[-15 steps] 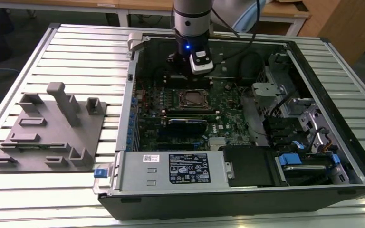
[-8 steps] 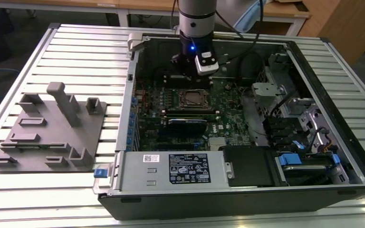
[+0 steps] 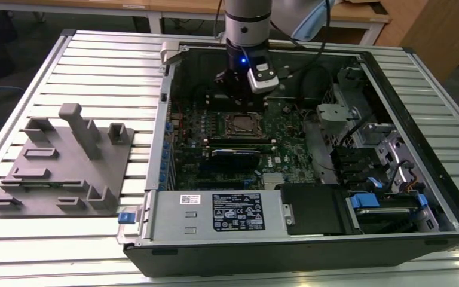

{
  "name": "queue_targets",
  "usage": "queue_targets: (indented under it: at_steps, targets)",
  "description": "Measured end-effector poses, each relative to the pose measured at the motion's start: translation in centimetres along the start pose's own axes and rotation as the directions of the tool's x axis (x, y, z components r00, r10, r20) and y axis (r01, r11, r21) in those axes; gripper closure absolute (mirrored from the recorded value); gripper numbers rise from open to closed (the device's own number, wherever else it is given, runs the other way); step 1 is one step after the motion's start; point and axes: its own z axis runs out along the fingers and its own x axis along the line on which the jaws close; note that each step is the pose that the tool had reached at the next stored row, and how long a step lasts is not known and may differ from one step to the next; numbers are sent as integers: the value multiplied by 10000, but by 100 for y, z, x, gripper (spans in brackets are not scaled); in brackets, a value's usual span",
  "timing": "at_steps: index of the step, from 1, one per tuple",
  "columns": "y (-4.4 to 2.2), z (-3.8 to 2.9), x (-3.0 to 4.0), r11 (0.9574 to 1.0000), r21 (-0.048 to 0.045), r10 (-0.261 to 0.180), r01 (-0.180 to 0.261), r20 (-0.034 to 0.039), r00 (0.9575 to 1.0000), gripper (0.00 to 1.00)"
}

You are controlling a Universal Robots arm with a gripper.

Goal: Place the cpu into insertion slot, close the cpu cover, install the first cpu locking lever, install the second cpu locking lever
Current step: 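Install the first cpu locking lever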

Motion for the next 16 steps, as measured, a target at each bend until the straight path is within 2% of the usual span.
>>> queue_targets:
  at_steps: [3, 4, 6, 13, 16]
  targets:
    - [-3, 1, -1, 9993, 373, -99, 95, 96, 9999, 90]
    - [-4, 2, -1, 9989, 448, -127, 121, 114, 9999, 90]
    - [-8, 1, -1, 9988, 447, -181, 175, 115, 9998, 90]
    - [-9, 3, -2, 9990, 239, -367, 365, 79, 9993, 90]
    - [-11, 3, -2, 9985, 220, -497, 495, 83, 9987, 90]
